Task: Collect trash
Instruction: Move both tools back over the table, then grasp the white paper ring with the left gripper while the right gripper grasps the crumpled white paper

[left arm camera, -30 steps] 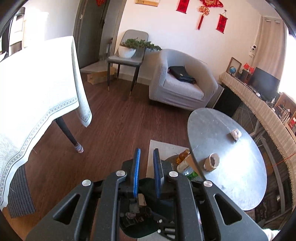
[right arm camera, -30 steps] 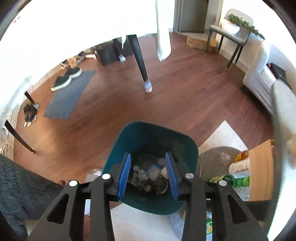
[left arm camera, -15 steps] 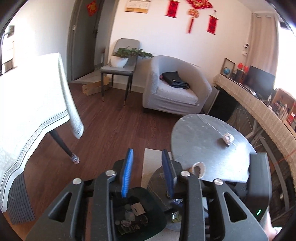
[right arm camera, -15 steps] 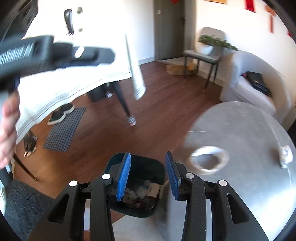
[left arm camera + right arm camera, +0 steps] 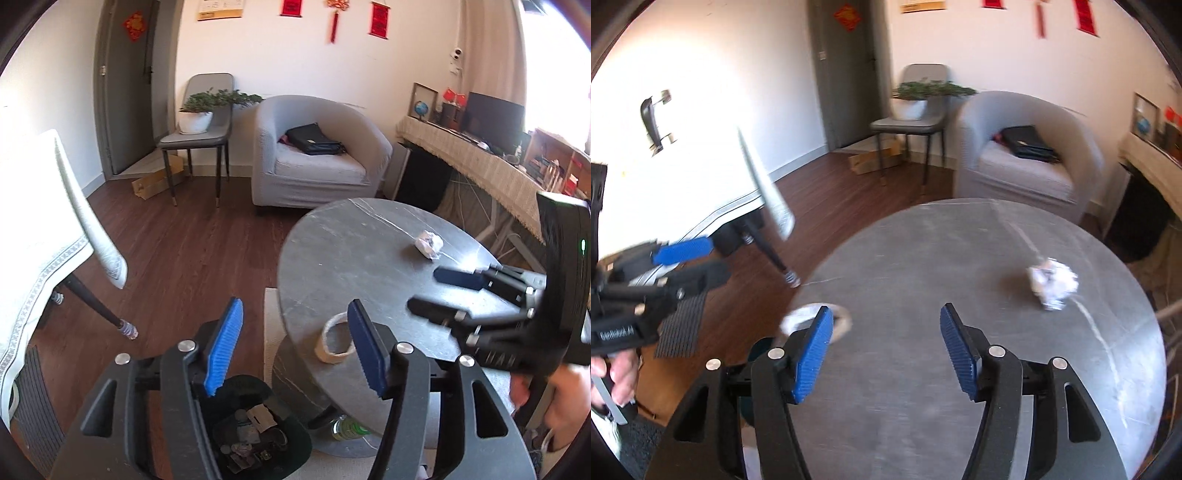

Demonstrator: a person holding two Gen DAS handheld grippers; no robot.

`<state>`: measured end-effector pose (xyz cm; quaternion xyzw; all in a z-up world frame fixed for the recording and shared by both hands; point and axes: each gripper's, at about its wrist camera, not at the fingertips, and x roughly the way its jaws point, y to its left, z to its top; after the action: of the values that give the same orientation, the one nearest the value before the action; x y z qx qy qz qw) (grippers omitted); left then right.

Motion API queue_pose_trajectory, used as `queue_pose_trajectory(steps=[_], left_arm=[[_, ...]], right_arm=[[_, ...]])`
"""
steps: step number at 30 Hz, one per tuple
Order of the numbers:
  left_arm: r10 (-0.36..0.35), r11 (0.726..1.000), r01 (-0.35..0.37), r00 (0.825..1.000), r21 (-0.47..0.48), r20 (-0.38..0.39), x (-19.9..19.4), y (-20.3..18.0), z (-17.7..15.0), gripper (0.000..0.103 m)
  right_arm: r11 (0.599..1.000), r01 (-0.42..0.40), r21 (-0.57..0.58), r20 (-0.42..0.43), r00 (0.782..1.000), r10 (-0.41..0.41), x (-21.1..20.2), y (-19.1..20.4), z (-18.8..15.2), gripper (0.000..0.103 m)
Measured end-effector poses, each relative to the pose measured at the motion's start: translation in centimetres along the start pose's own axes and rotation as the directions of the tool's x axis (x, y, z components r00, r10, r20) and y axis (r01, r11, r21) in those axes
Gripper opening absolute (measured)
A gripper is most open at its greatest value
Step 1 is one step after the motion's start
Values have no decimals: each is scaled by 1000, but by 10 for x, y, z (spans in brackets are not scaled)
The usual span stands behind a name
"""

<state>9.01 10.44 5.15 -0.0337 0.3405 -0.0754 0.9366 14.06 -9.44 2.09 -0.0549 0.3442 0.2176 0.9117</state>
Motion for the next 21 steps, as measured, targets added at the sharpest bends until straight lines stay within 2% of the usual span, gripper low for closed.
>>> queue_pose_trajectory(steps=[5, 12, 21], left_arm=[[-47, 999, 47, 999, 3, -22, 23, -15, -5, 69], [-32, 998, 38, 993, 47, -113, 71, -33, -17, 69], [-12, 997, 24, 987, 69, -157, 98, -37, -23, 65]], right_arm=[[997, 23, 67, 3, 1000, -24, -4, -35, -6, 72], [987, 87, 136, -11, 996, -86, 0, -73, -14, 90], [962, 150, 226, -60, 988, -140, 5, -118, -25, 97]])
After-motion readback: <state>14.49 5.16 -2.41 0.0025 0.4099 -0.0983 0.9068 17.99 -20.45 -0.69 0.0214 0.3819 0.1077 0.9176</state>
